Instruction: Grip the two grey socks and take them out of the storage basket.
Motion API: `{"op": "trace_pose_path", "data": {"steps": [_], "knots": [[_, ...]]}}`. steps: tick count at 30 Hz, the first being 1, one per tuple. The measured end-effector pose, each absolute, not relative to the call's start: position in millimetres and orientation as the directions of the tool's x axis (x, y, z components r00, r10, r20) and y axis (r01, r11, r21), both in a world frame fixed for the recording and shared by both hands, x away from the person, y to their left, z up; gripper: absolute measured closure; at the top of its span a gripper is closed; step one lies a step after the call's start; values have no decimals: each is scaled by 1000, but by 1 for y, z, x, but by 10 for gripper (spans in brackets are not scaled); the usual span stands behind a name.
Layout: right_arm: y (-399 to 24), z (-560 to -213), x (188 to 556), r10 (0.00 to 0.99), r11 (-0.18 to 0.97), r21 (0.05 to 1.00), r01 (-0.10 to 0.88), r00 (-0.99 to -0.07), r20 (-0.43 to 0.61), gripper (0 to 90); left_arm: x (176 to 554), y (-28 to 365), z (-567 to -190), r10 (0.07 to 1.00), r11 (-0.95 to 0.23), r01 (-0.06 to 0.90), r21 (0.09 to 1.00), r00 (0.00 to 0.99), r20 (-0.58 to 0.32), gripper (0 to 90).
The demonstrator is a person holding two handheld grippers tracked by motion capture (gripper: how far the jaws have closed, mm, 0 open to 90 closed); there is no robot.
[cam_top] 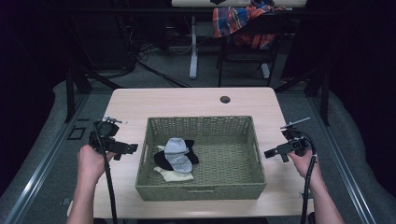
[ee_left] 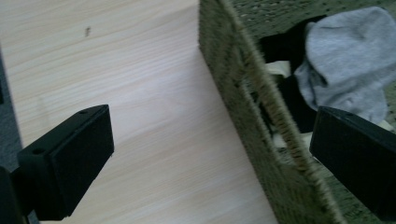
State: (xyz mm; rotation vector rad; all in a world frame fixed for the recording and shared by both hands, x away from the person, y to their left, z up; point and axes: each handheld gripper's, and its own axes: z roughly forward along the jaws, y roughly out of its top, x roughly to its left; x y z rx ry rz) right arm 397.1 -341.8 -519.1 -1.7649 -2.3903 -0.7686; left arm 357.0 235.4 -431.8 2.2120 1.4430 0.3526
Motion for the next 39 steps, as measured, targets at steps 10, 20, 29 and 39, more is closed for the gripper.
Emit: {"op": "trace_pose_path", "data": {"steps": [10, 20, 29, 39], "knots": [[-342, -519, 397, 879, 218, 332, 918, -332, 342, 9, 362, 199, -420, 851, -448, 730, 516, 525, -4, 0], [-342, -520, 397, 880, 217, 331, 918, -331, 342, 8, 373, 159, -423, 790, -541, 688, 484, 613, 11, 0], [-341, -520, 397, 881, 214, 332, 919, -328, 340, 8, 379, 128, -435, 732, -605, 656, 451, 681, -8, 0], [-343, -521, 397, 879, 217, 335, 917, -333, 340, 8, 386, 102, -456, 682, -678, 631, 378, 732, 1, 163]]}}
